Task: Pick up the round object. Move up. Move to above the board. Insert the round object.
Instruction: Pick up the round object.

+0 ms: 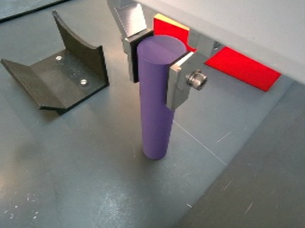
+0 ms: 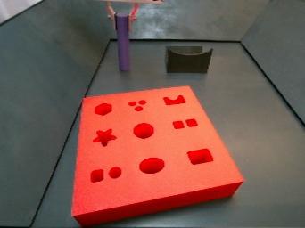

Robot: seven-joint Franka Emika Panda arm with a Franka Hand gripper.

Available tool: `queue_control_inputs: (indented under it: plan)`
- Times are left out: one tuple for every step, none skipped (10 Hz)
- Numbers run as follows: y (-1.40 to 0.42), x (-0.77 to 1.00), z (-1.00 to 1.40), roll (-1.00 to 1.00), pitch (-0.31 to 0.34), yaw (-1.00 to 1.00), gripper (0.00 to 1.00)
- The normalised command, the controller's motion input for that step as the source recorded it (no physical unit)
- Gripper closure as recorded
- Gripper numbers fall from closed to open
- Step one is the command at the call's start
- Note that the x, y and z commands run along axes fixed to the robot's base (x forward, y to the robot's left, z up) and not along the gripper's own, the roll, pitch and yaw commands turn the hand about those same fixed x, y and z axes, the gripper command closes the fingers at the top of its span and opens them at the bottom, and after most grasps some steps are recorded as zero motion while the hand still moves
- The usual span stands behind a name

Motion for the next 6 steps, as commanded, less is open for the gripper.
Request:
queue_control_inputs:
  plan:
    - [0.0,0.0,0.0,0.0,0.0,0.0,1.0]
    - [0.0,0.0,0.0,0.0,0.0,0.0,1.0]
    - [0.0,0.0,0.0,0.0,0.0,0.0,1.0]
    - [0.0,0.0,0.0,0.0,0.0,0.0,1.0]
    - [0.0,0.0,0.0,0.0,0.0,0.0,1.0]
    - [0.0,0.0,0.0,0.0,0.0,0.0,1.0]
